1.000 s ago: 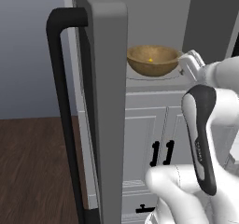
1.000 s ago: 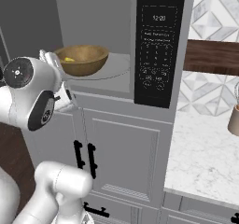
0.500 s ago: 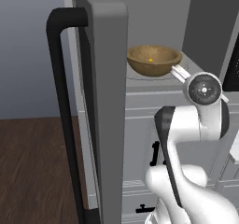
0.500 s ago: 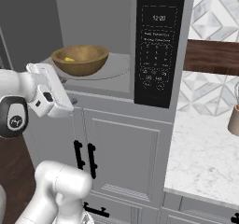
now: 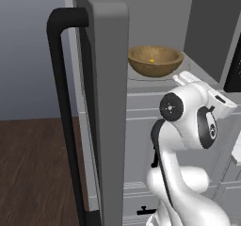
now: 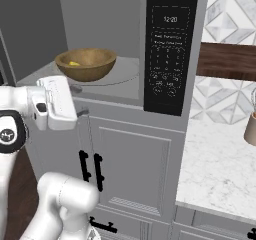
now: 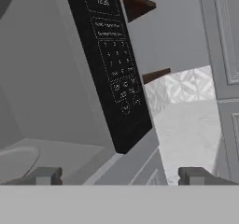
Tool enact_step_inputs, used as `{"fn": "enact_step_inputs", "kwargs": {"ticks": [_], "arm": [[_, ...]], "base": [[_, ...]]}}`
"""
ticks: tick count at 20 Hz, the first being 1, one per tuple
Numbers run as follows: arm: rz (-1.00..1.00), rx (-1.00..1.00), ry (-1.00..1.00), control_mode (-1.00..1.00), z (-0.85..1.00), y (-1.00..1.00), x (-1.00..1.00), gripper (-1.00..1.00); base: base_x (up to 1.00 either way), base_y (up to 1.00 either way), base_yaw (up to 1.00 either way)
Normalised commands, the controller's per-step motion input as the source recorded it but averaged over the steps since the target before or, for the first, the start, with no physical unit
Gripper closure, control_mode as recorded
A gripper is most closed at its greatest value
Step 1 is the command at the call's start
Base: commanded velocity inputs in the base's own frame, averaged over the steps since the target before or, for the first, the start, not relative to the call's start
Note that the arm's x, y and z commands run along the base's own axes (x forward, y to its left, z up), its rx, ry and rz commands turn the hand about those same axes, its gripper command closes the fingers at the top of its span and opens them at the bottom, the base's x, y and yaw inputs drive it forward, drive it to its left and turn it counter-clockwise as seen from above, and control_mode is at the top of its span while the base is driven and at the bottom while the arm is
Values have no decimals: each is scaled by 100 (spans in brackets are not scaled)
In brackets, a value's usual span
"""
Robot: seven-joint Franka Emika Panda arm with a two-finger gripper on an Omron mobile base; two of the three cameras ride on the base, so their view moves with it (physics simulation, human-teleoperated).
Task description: Pick the lemon wedge from the sink and place it in the bowl. Then pick the bowl and place it in the microwave. Then close the microwave door and press the start button.
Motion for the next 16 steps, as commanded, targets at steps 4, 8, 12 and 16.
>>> {"fn": "enact_step_inputs", "kwargs": {"ticks": [4, 8, 12, 16], "arm": [[-14, -32, -15, -100, -2, 8, -49, -100], [-10, -34, -17, -100, -13, 3, -31, -100], [-18, -37, -23, -100, -32, 0, -24, -100], [-18, -38, -24, -100, -43, 0, -34, -100]], "base": [[0, 0, 0], [0, 0, 0], [0, 0, 0], [0, 0, 0]]}}
